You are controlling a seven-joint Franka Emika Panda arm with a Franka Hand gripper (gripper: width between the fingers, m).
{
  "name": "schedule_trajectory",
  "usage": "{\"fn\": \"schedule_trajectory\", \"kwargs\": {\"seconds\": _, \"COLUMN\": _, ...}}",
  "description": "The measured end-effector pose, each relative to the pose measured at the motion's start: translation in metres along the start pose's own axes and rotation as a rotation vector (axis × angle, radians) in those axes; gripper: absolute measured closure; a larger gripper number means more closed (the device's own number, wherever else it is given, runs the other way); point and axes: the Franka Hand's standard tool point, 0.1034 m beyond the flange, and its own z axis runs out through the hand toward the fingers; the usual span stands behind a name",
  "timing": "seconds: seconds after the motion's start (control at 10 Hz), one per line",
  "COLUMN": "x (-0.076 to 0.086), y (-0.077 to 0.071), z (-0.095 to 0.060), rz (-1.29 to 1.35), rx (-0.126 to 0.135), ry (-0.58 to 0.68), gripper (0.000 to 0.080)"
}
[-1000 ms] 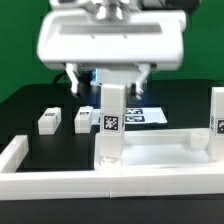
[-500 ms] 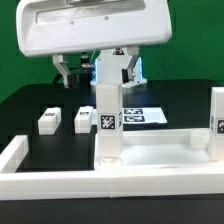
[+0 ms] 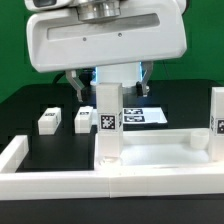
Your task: Assemble desk
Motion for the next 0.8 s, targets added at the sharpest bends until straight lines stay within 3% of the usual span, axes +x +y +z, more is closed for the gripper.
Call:
{"fn": "schedule_trajectory", "kwargs": {"seconds": 0.1, "x": -0.0001, "y": 0.0004, "z": 0.0003, "rz": 0.000, "rx": 0.000, "ry": 0.000, "gripper": 0.0257}}
{"fn": "schedule_trajectory", "kwargs": {"seconds": 0.2, "x": -0.0002, "y": -0.0005, "z": 0.0005, "rz": 0.041, "rx": 0.002, "ry": -0.001, "gripper": 0.0257}}
{"fn": "schedule_trajectory", "kwargs": {"seconds": 0.3, "x": -0.0003, "y": -0.0010, "z": 0.0006, "rz": 0.109, "rx": 0.002, "ry": -0.001, "gripper": 0.0441}}
{"fn": "schedule_trajectory", "kwargs": {"seconds": 0.4, "x": -0.0003, "y": -0.0004, "z": 0.0007, "rz": 0.168, "rx": 0.002, "ry": -0.001, "gripper": 0.0507}}
{"fn": "schedule_trajectory", "kwargs": {"seconds": 0.8, "x": 0.0011, "y": 0.0019, "z": 0.0021, "rz": 0.502, "rx": 0.011, "ry": -0.003, "gripper": 0.0507}}
